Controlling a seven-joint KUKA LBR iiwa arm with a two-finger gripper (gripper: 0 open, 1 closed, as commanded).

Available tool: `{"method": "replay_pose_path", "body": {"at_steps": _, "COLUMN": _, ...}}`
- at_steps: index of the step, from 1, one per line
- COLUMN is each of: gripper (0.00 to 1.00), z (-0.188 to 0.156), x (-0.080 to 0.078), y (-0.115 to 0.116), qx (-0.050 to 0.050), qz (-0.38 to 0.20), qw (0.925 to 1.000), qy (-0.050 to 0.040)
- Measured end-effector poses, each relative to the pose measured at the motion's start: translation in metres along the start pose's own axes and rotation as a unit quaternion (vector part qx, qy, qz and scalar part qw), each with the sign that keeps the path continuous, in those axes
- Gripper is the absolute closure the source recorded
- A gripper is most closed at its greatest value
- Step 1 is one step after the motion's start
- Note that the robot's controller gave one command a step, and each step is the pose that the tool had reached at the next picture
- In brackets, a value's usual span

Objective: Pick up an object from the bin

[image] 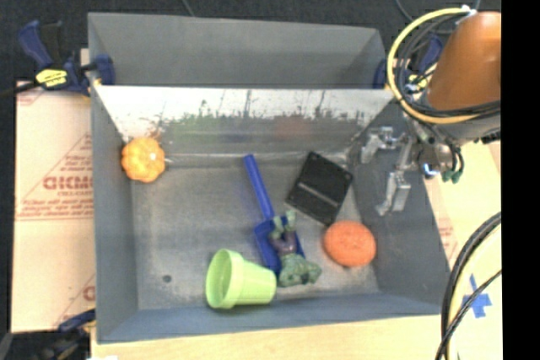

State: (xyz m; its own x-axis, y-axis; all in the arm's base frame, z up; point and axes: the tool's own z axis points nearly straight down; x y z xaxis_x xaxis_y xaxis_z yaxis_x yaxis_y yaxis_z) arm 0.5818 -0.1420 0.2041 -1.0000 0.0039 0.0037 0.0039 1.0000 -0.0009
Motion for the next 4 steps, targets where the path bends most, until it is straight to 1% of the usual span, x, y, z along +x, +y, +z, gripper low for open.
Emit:
{"method": "replay_pose_path", "body": {"at_steps": 1, "gripper": 0.00, "z": -0.005, "x": -0.002, "y": 0.001, "qx": 0.001, "qz": -0.002, "qw": 1.0000, "qy": -0.0040}}
{"method": "replay_pose_path", "body": {"at_steps": 2, "gripper": 0.00, "z": 0.135, "x": 0.069, "y": 0.016, "qx": 0.000, "qz": 0.054, "qw": 0.9986, "qy": -0.0022}}
{"method": "replay_pose_path", "body": {"at_steps": 3, "gripper": 0.00, "z": 0.132, "x": -0.060, "y": 0.011, "qx": 0.000, "qz": 0.149, "qw": 0.9888, "qy": -0.0127}}
{"method": "replay_pose_path", "body": {"at_steps": 4, "gripper": 0.00, "z": 0.135, "x": 0.055, "y": 0.013, "qx": 0.000, "qz": 0.065, "qw": 0.9979, "qy": -0.0004}}
